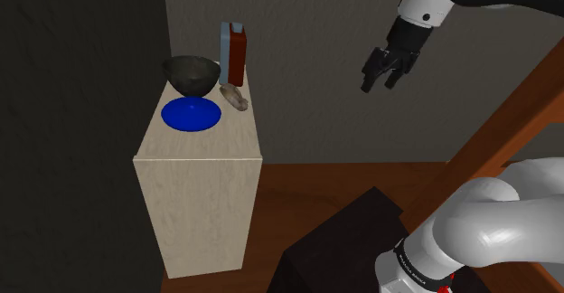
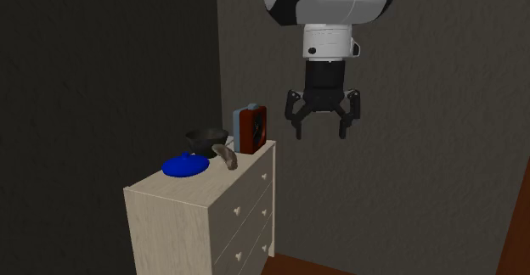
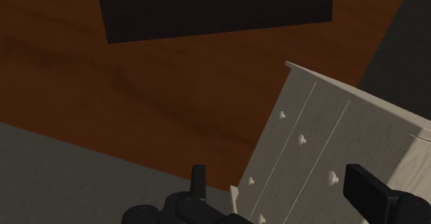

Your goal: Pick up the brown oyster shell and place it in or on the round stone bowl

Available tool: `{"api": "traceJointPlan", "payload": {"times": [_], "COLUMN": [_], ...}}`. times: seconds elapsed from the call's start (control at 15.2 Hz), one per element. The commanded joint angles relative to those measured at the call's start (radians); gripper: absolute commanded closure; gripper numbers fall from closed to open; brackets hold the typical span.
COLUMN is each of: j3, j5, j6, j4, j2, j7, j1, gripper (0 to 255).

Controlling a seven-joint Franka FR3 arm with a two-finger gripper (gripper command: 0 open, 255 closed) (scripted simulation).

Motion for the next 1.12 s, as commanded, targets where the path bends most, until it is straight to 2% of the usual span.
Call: {"api": "traceJointPlan", "payload": {"times": [0.0,0.33,0.66,1.06], "j3": [0.0,0.071,0.153,0.277], "j5": [0.0,0.019,0.02,-0.027], "j6": [0.0,0.267,0.547,0.891], "j4": [0.0,-0.141,-0.24,-0.296], "j2": [0.0,-0.007,0.041,0.172], "j7": [0.0,0.038,0.085,0.174], "j1": [0.0,0.031,0.051,0.031], "gripper": [0,0,0,0]}}
